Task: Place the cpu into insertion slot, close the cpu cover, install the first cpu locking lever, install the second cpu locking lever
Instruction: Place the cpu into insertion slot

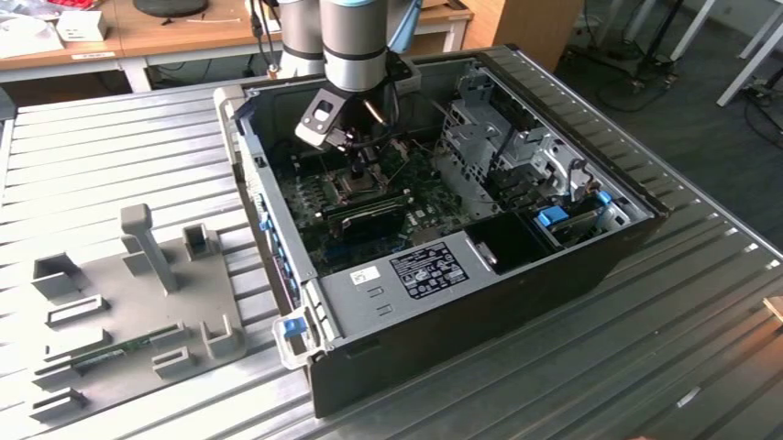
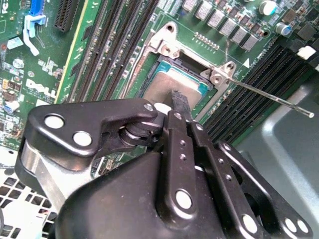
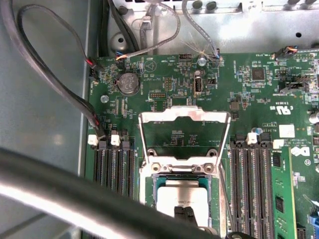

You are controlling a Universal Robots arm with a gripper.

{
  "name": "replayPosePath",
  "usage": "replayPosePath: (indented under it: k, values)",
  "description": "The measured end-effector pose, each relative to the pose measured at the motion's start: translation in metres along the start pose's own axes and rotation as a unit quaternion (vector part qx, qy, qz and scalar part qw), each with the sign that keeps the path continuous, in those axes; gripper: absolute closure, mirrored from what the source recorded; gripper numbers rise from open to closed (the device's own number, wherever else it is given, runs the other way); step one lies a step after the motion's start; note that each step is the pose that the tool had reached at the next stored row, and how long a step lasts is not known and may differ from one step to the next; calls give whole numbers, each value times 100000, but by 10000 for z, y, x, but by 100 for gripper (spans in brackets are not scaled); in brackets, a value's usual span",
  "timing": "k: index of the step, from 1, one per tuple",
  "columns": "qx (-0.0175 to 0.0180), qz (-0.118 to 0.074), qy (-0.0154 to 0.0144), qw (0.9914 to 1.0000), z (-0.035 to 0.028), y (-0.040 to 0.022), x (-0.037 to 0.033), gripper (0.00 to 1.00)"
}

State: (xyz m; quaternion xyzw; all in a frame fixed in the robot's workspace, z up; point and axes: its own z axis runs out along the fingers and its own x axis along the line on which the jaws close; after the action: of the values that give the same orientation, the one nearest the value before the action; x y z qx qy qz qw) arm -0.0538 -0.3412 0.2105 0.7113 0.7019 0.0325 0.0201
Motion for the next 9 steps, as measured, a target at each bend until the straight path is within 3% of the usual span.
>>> replayPosePath:
  k: [9]
  values:
    - [4, -5, 8, 100000, 49, 15, 0, 90]
